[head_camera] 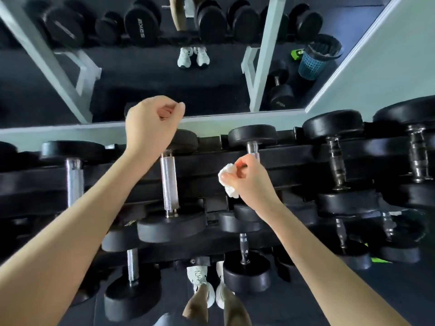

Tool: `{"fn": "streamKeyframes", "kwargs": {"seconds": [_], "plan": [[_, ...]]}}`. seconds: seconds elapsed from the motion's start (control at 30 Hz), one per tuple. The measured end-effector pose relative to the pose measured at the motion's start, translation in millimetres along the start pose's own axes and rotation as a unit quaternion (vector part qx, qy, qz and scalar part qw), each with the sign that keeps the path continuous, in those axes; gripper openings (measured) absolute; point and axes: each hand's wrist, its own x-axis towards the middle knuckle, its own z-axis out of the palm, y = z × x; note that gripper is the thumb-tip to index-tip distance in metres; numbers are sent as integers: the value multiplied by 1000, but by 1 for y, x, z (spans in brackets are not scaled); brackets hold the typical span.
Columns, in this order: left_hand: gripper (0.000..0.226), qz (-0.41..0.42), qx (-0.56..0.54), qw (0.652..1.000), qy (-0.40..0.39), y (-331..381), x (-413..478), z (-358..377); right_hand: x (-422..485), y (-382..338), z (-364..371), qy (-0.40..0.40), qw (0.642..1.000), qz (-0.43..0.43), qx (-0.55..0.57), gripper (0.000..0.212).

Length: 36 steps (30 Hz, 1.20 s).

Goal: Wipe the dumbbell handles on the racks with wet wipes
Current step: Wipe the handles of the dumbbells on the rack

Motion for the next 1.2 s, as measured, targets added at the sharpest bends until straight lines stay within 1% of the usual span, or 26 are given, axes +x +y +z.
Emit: {"fn": "streamKeyframes", "kwargs": {"seconds": [0.07, 0.17, 0.2, 0.27, 0.33, 0.4, 0.47, 0.53, 0.57, 0.63, 0.7, 0.77, 0.8, 0.87, 0.93, 1.03, 1.13, 1.2], "plan": [[20, -30, 44, 999, -2, -18, -2, -18, 5, -1, 18, -6, 999, -4, 31, 8], [26, -73, 70, 993, -56, -47, -8, -28, 15, 4, 55, -21, 998, 16, 62, 8], [29, -83, 63, 992, -72, -54, -10, -29, 20, 3, 70, -19, 998, 25, 55, 9], [31, -84, 50, 992, -82, -65, -11, -30, 33, 0, 97, 3, 999, 26, 21, 17], [28, -80, 49, 993, -71, -70, -7, -29, 45, -9, 118, 53, 998, 20, 1, 28], [25, -88, 53, 992, -66, -73, 0, -27, 47, -17, 133, 87, 996, 5, -33, 32], [24, -94, 51, 991, -81, -78, 6, -27, 34, -15, 141, 76, 993, -2, -94, 35], [23, -89, 48, 990, -95, -83, 10, -27, 21, -7, 144, 59, 986, -12, -153, 38], [24, -83, 49, 990, -101, -85, 12, -28, 20, -4, 144, 66, 981, -19, -183, 38], [24, -73, 46, 990, -110, -87, 14, -29, 29, -11, 146, 116, 971, -22, -208, 37], [24, -62, 40, 991, -112, -90, 15, -28, 41, -23, 153, 151, 975, -17, -162, 29], [24, -54, 35, 992, -106, -94, 15, -26, 43, -31, 160, 190, 977, -16, -94, 11], [24, -49, 36, 993, -105, -96, 15, -26, 40, -32, 163, 208, 975, -19, -79, 13], [24, -32, 41, 993, -105, -99, 16, -25, 32, -30, 166, 204, 973, -43, -98, 15], [25, -17, 41, 993, -106, -100, 17, -25, 26, -27, 171, 168, 974, -71, -138, 16], [26, 3, 38, 993, -115, -104, 18, -25, 23, -23, 176, 163, 950, -139, -228, 16], [26, 16, 39, 991, -124, -107, 21, -24, 23, -23, 179, 166, 944, -140, -249, 19], [25, 16, 27, 992, -126, -108, 22, -22, 29, -25, 180, 181, 947, -133, -230, 11]]}}
